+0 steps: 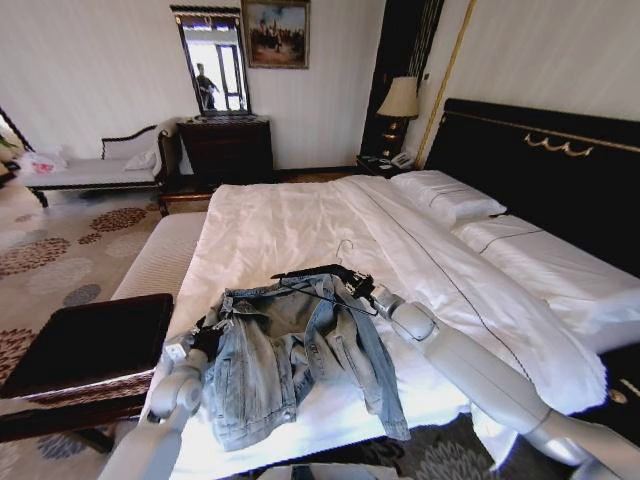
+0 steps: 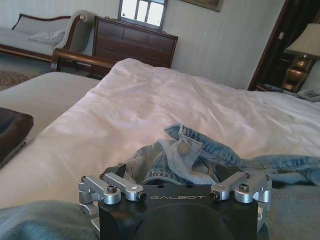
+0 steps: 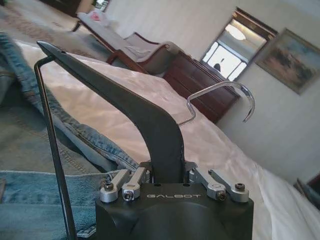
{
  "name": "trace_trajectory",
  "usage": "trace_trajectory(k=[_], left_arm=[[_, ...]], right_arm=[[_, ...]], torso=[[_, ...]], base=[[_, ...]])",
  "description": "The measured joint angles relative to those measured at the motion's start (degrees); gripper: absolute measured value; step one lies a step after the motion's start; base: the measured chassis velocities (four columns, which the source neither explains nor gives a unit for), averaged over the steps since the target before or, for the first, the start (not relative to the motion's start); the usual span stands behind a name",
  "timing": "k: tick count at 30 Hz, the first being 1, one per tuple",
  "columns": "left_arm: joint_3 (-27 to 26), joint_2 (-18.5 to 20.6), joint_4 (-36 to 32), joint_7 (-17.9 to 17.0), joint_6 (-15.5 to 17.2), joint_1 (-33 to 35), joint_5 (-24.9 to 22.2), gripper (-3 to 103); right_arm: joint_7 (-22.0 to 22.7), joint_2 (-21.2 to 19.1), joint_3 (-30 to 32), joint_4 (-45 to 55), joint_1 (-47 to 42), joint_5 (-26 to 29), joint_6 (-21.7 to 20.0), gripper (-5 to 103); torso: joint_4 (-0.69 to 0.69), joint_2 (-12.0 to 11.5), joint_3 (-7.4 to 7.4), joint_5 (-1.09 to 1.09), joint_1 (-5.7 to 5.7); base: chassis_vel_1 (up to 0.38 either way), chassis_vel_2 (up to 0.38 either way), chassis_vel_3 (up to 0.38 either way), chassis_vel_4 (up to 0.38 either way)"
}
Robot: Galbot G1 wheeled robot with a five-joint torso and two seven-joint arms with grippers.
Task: Pick up the clothes from the bed and hang them on the clothes hanger.
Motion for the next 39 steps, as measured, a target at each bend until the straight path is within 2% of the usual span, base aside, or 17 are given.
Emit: trace_trajectory(k=[4,8,15,18,19,21,24,27,30,33,34,39], left_arm=[[1.57,0.15,3.54,-0.16,0.42,-4.27,-1.56,100],[2.81,0.11,5.65,-0.52,0.93,-7.01,-3.62,100],[4.84,-0.06,8.85,-0.59,1.16,-10.36,-4.14,102],[6.21,-0.07,10.25,-0.68,1.32,-12.19,-4.48,92],[6.21,-0.07,10.25,-0.68,1.32,-12.19,-4.48,92],[7.35,-0.07,11.18,-0.66,1.39,-13.24,-4.51,81],[7.76,-0.07,11.54,-0.64,1.39,-13.51,-4.51,76],[7.90,-0.09,11.91,-0.61,1.39,-13.57,-4.51,58],[7.95,-0.19,11.95,-0.60,1.38,-13.59,-4.52,53],[8.00,-0.38,11.81,-0.61,1.38,-13.57,-4.51,37],[8.00,-0.41,11.59,-0.61,1.36,-13.44,-4.51,37],[7.78,-0.19,10.33,-0.48,1.33,-12.36,-4.42,15]], right_arm=[[-1.33,-1.07,-1.89,0.78,2.03,-2.27,0.59,29],[-1.52,-1.31,-3.14,0.99,3.34,-2.34,0.59,29],[-1.61,-1.69,-3.37,1.27,3.60,-1.94,0.37,29],[-1.58,-1.43,-3.44,0.91,3.41,-1.09,-0.19,29],[-1.58,-1.43,-3.44,0.91,3.41,-1.09,-0.19,29],[-1.56,-0.67,-3.89,-0.34,3.34,-0.79,-0.47,29],[-1.61,-0.17,-4.74,-0.99,3.67,-0.84,-0.64,29],[-1.61,0.98,-7.36,-2.40,5.29,-1.57,-0.91,29],[-1.59,1.97,-9.84,-3.77,7.22,-2.16,-1.13,29],[-1.54,3.23,-13.17,-6.18,10.23,-3.00,-1.43,29],[-1.48,3.70,-14.15,-7.30,11.20,-3.35,-1.48,29],[-1.32,5.38,-16.97,-11.49,14.78,-5.70,-1.57,29]], torso=[[0.00,0.00,0.00,0.00,0.00],[0.00,0.00,0.00,0.01,0.00],[-0.01,0.00,0.00,0.00,0.00],[-0.01,0.00,0.00,0.01,0.00],[-0.01,0.00,0.00,0.01,0.00],[-0.01,0.00,0.00,0.01,0.00],[-0.01,0.00,0.00,0.01,0.00],[0.01,0.00,0.00,0.01,0.00],[0.00,0.00,0.00,0.01,0.00],[0.01,0.00,0.00,0.01,0.00],[0.00,0.00,0.00,0.01,0.00],[0.00,0.00,0.00,0.01,0.00]], base=[[0.000,0.000,0.000,0.000],[0.000,0.000,0.000,0.000],[0.000,0.000,0.000,0.000],[0.000,0.000,0.000,0.000],[0.000,0.000,0.000,0.000],[0.000,0.000,0.000,0.000],[0.000,0.000,0.000,0.000],[0.000,0.000,0.000,0.000],[0.000,0.000,0.000,0.000],[0.000,0.000,0.000,0.000],[0.000,0.000,0.000,0.000],[0.000,0.000,0.000,0.000]])
